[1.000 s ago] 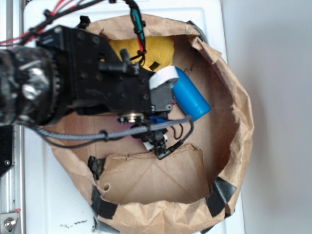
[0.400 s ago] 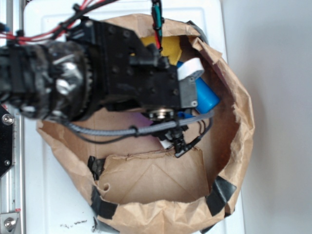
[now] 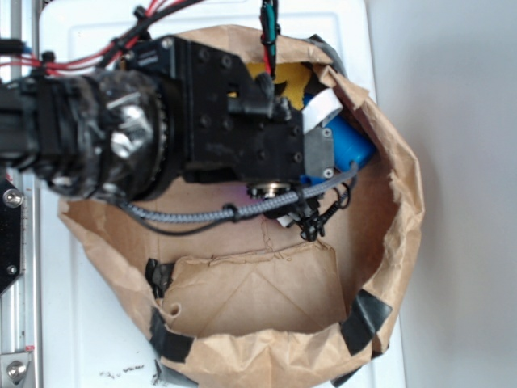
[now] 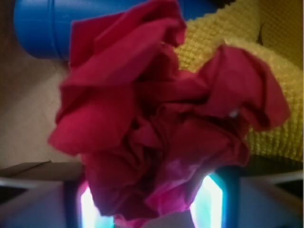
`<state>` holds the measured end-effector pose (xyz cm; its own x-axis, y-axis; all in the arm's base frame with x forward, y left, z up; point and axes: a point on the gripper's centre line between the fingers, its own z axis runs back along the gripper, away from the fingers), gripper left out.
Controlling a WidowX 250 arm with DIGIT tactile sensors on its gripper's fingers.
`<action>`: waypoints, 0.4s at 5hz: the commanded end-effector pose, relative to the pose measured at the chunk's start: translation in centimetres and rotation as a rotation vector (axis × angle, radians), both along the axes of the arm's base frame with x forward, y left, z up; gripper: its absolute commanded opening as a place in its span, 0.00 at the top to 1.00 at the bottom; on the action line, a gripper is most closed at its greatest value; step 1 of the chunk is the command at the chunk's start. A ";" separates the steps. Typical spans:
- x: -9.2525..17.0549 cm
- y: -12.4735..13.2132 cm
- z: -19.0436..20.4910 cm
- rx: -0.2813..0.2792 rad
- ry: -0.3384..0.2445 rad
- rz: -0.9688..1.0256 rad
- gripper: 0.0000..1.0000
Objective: Grab the red paper.
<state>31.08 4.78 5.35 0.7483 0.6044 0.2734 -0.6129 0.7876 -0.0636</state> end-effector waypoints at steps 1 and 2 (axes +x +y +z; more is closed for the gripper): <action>0.4 0.9 1.1 0.014 -0.045 -0.016 1.00; -1.0 0.9 2.6 -0.029 -0.043 -0.067 1.00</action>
